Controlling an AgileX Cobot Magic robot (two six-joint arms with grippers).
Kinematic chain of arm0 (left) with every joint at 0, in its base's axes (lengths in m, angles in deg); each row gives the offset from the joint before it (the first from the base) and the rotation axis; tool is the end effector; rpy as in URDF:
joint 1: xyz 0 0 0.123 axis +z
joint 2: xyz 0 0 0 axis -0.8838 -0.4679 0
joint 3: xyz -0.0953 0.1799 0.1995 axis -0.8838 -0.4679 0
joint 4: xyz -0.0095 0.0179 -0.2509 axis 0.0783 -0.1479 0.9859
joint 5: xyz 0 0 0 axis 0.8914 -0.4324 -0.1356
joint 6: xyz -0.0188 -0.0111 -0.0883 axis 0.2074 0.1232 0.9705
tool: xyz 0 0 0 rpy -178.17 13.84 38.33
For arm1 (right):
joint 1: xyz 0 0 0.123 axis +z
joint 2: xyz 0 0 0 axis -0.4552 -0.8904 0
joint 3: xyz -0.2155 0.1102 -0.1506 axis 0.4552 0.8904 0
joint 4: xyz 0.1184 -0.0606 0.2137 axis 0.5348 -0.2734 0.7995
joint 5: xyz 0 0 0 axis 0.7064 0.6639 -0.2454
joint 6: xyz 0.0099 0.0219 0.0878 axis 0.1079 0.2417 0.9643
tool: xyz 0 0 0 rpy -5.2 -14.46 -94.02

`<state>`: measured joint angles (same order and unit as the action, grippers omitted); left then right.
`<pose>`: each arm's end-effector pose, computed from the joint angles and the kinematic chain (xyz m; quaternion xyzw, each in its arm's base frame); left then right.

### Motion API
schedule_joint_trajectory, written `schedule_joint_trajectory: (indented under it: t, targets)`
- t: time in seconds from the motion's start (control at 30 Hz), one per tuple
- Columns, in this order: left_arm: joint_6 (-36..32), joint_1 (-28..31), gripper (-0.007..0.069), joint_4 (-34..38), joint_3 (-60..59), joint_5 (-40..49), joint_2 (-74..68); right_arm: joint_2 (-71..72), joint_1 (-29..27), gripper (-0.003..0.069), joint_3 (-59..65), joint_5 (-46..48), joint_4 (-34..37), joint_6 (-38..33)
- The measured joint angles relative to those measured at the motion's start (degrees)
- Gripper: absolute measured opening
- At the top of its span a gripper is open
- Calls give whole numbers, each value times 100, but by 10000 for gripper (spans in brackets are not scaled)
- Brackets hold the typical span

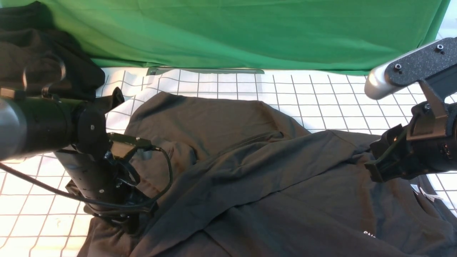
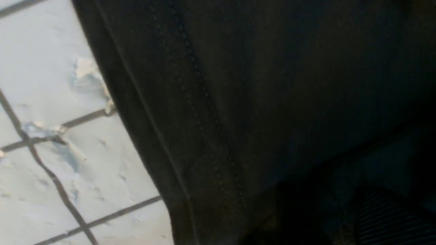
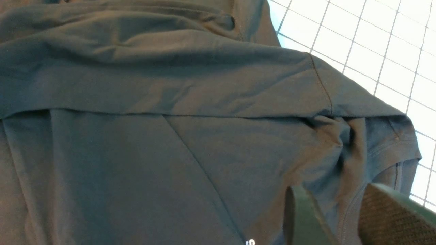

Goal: Fold a long-sleeved shirt over a white checkered tablecloth.
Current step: 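Grasp the near edge of the shirt at its hem and shoulder corners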

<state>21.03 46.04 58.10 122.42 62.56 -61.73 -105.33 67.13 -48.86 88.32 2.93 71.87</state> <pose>0.2844 -0.0866 0.1659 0.1666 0.9844 -0.0300 0.0480 0.1898 0.1275 0.3368 -0.2058 0.9074 0.0260 0.3656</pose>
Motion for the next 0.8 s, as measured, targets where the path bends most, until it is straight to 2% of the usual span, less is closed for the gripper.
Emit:
schedule_joint_trajectory:
  t: [0.03, 0.13, 0.3, 0.53, 0.6, 0.73, 0.8]
  targets:
    - [-18, 0, 131, 0, 6, 0, -20, 0, -5, 242, 0, 0, 0, 0]
    - [3, 0, 45, 7, 76, 168, -9, 0, -6, 242, 0, 0, 5, 0]
    - [433, 0, 37, 56, 154, 735, 483, 0, -6, 242, -2, 35, 5, -23]
    - [947, 0, 37, 64, 149, 846, 1041, 0, -6, 242, -7, 74, 0, -23]
    - [1101, 0, 37, 59, 149, 1124, 1049, 0, -45, 242, -7, 159, -18, -28]
    - [1197, 0, 37, 59, 149, 1321, 1062, 0, -503, 242, -7, 227, -18, -28]
    - [1326, 0, 37, 25, 149, 1239, 1068, 0, -1077, 242, -7, 222, 22, -65]
